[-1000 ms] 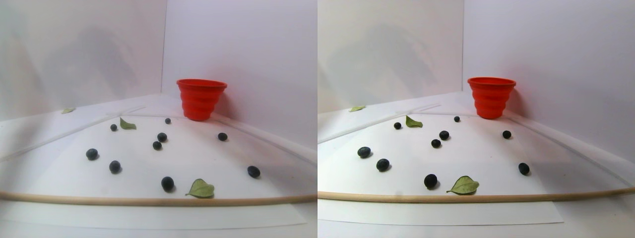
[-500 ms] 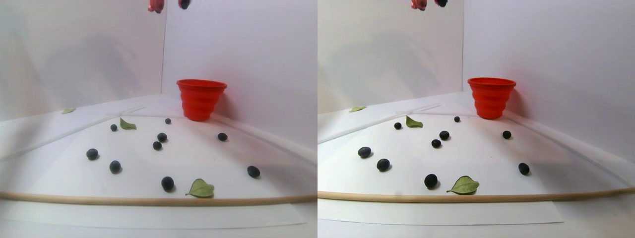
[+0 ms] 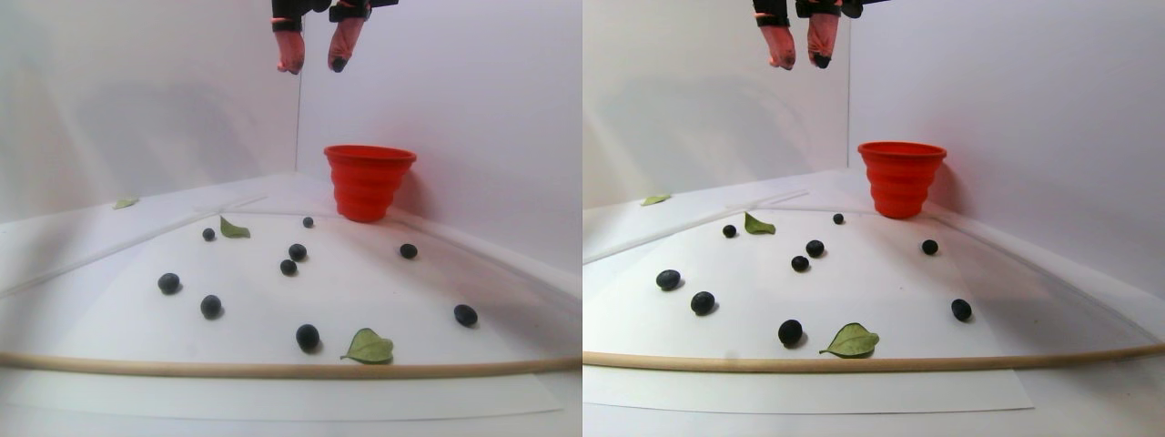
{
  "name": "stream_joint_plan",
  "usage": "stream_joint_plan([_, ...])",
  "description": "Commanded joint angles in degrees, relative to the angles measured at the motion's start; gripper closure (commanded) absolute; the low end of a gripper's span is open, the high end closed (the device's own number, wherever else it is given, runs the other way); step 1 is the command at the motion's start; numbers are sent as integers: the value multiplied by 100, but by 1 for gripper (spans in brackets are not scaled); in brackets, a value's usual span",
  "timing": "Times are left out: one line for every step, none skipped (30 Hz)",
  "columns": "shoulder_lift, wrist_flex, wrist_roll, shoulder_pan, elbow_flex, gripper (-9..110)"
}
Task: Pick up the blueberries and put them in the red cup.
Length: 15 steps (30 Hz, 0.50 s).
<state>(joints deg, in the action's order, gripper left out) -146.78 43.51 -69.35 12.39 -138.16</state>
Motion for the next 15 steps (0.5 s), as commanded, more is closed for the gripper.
stream_joint_plan([167, -325, -35, 88, 88, 82])
stream_joint_plan([246, -396, -26, 79, 79, 82])
stream_joint_plan([299, -457, -26, 79, 70, 82])
stream_joint_plan([369, -571, -26, 62, 35, 82])
stream_joint_plan([439, -659, -18, 35, 26, 82])
stream_joint_plan([510, -729, -26, 18, 9, 82])
stream_joint_plan([580, -817, -18, 18, -9, 82])
stream_joint_plan([642, -888, -9, -9, -9, 82])
stream_joint_plan([729, -914, -9, -35, 0, 82])
stream_joint_plan([835, -1002, -9, -53, -9, 82])
stream_joint_plan([923, -1116, 0, -62, -26, 82])
stream_joint_plan([1002, -1160, 0, -70, -18, 82])
stream_joint_plan([1063, -1195, 18, -97, 0, 82])
stream_joint_plan([1143, -1274, 35, -123, 0, 82])
stream_joint_plan([1213, -1310, 44, -158, 18, 82])
